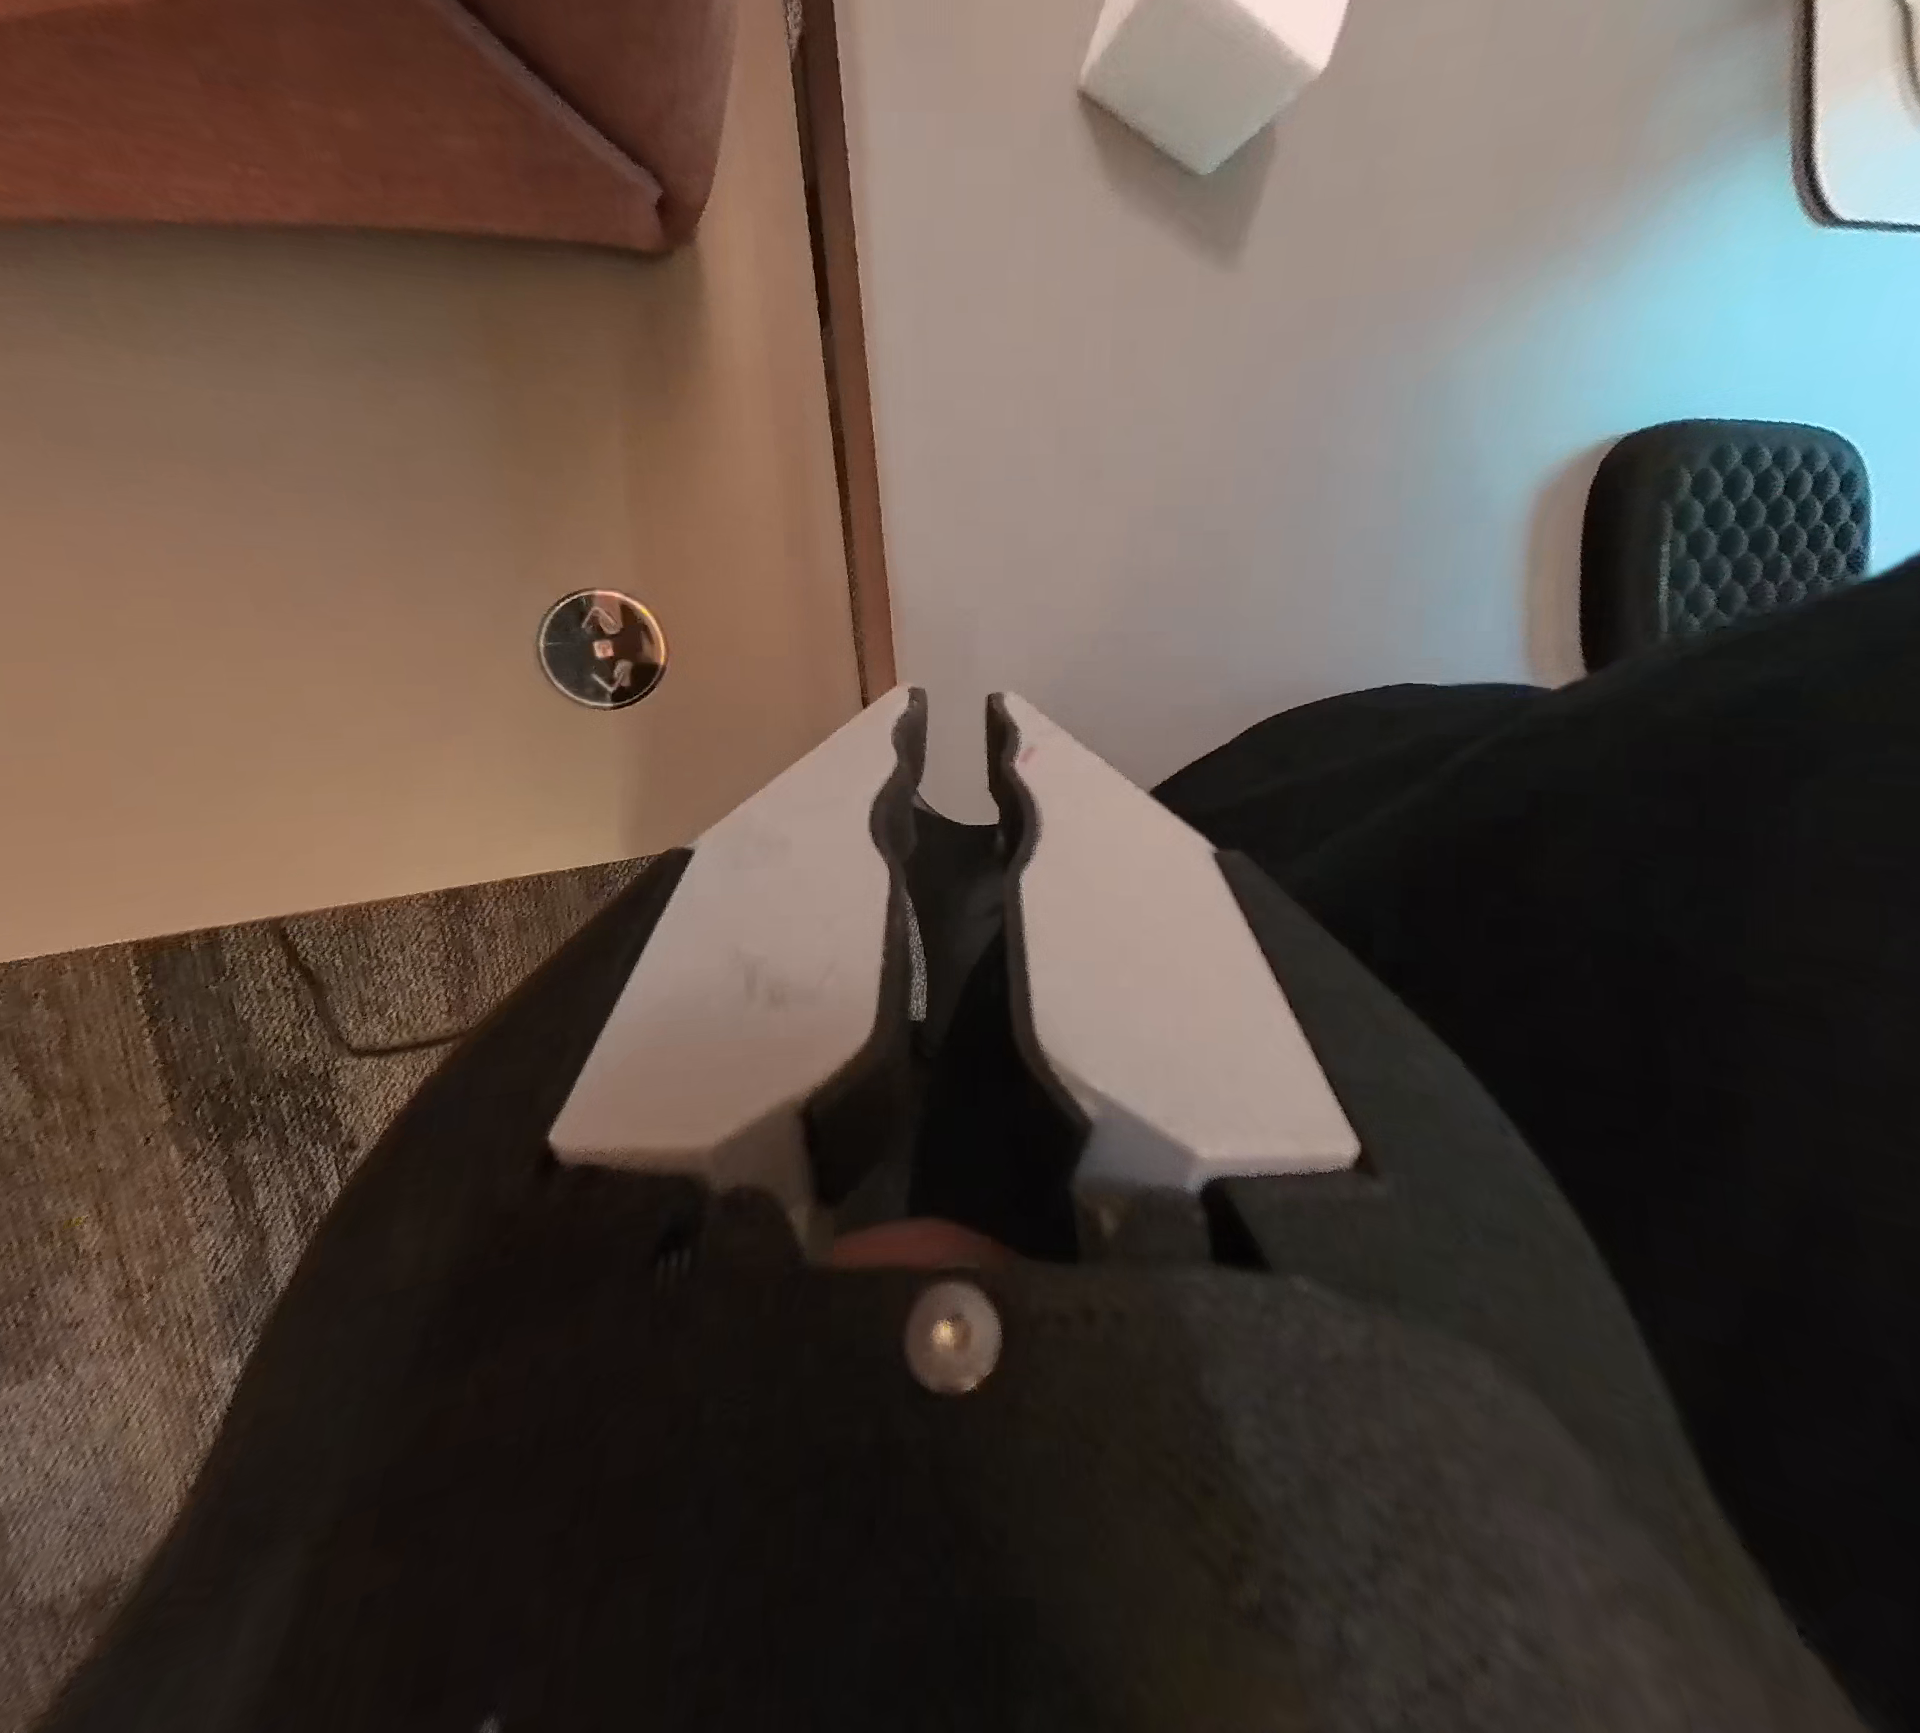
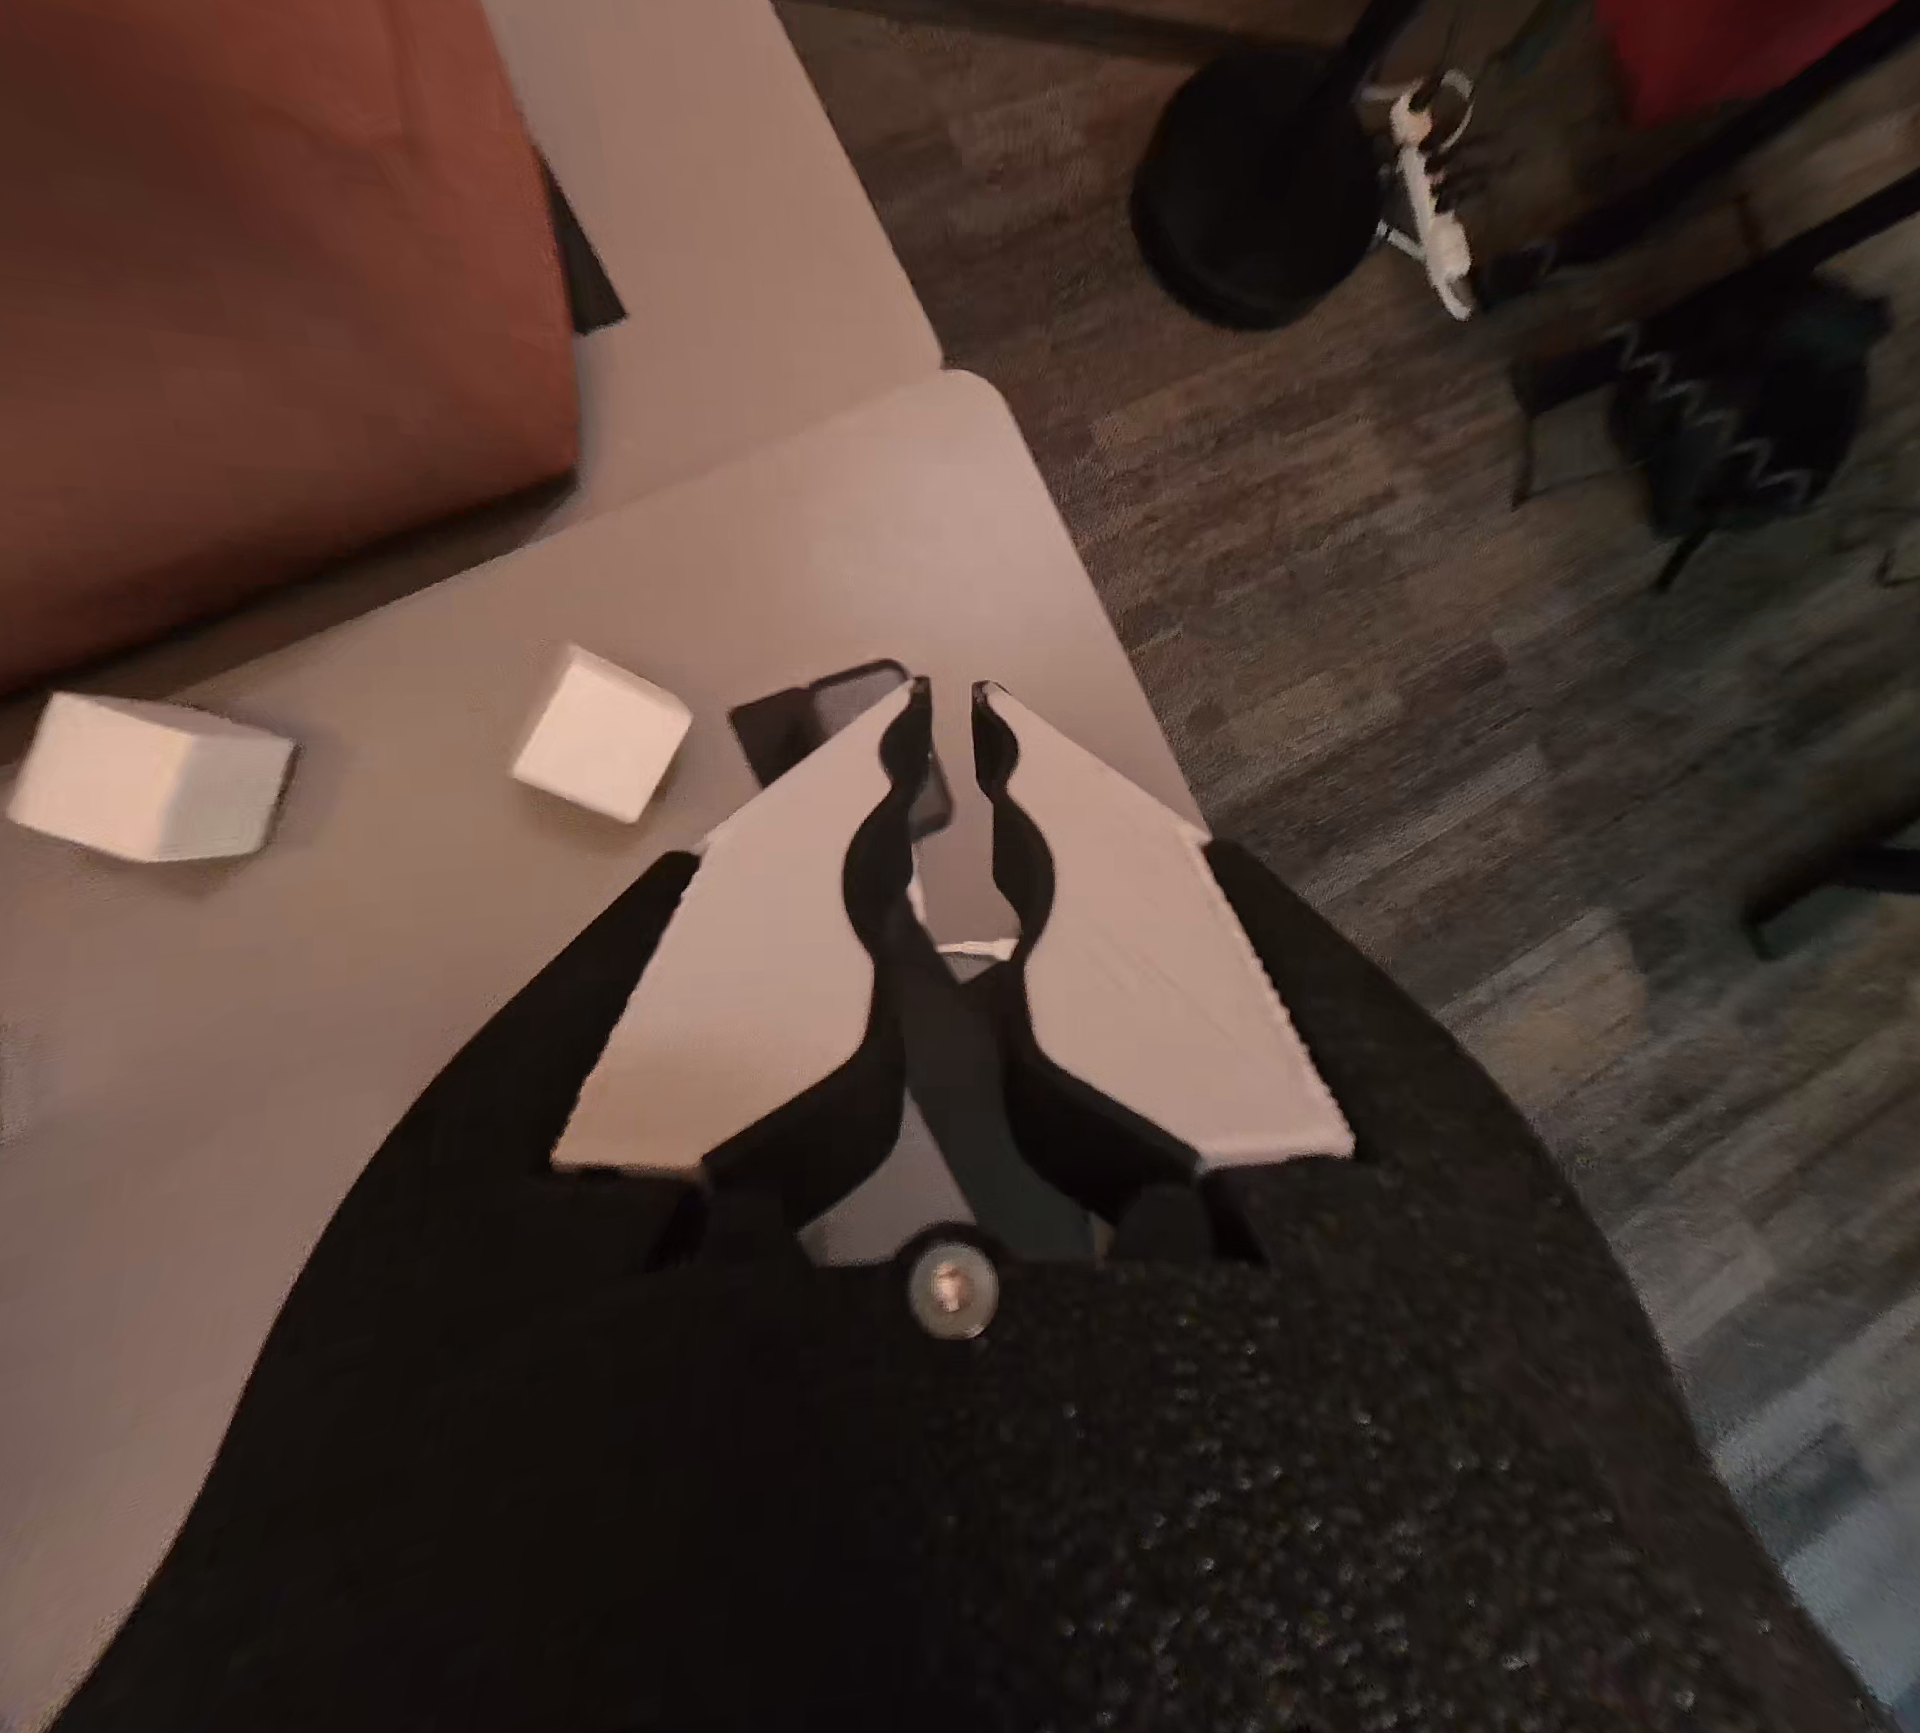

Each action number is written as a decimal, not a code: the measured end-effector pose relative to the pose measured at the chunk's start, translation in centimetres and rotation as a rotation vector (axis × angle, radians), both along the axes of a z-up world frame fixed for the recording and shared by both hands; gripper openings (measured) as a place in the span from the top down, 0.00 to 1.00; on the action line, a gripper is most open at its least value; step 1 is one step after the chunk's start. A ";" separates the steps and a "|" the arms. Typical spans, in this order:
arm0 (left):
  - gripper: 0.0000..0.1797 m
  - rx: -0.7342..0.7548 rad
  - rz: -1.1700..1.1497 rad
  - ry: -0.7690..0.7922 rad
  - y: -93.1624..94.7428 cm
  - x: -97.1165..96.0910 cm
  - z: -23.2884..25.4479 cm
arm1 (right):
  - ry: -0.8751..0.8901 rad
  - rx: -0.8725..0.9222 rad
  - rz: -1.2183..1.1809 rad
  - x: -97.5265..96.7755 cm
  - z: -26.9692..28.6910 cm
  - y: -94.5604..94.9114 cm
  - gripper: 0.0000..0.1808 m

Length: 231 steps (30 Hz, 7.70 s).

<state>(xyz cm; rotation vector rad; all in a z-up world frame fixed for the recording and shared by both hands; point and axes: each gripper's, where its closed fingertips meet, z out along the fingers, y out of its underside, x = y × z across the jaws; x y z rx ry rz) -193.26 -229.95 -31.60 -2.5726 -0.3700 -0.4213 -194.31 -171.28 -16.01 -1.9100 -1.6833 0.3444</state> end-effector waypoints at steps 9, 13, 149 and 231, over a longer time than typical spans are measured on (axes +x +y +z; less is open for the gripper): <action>0.94 0.134 -0.047 -0.029 -1.6 -0.8 0.9 | 0.278 -0.002 0.043 1.5 -1.8 -21.7 0.59; 0.93 0.186 -0.112 -0.023 -2.9 -1.3 1.4 | 0.409 0.070 -0.099 1.8 -0.4 -26.8 0.59; 0.69 -0.025 -0.008 0.288 -2.8 -4.7 2.3 | -0.194 -0.015 -0.053 5.5 -10.9 -8.6 0.67; 0.71 -0.151 0.129 0.282 -3.5 -2.6 1.9 | -0.428 0.100 0.201 1.7 -11.8 2.4 0.56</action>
